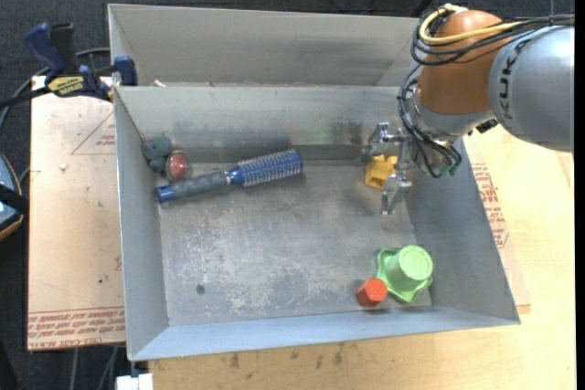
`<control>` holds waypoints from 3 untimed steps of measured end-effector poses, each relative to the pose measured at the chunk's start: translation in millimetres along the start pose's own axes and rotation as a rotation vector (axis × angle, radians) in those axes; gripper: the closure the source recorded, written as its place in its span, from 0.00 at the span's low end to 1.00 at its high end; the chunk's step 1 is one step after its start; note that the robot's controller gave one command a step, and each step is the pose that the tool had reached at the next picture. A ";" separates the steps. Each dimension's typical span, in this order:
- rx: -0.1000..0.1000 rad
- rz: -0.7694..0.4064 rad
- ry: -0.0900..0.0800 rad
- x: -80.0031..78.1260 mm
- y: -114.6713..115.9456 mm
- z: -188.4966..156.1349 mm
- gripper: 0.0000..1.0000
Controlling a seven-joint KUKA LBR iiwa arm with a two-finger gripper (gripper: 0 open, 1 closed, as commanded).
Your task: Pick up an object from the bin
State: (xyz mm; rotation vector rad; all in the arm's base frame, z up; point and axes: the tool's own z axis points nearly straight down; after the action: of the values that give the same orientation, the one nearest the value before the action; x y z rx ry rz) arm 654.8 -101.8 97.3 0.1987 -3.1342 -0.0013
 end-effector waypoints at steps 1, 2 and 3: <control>-0.004 0.372 -0.003 2.5 -32.7 24.4 0.00; -0.001 0.372 -0.015 0.2 -33.5 22.6 1.00; 0.002 0.174 -0.013 1.3 -20.9 -95.5 1.00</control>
Offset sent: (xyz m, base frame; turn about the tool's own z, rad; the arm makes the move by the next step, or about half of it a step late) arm -0.0001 -0.0347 -0.0273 0.3740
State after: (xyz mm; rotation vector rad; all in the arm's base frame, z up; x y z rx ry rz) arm 656.3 -122.8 192.8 -0.0747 -3.1526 0.0014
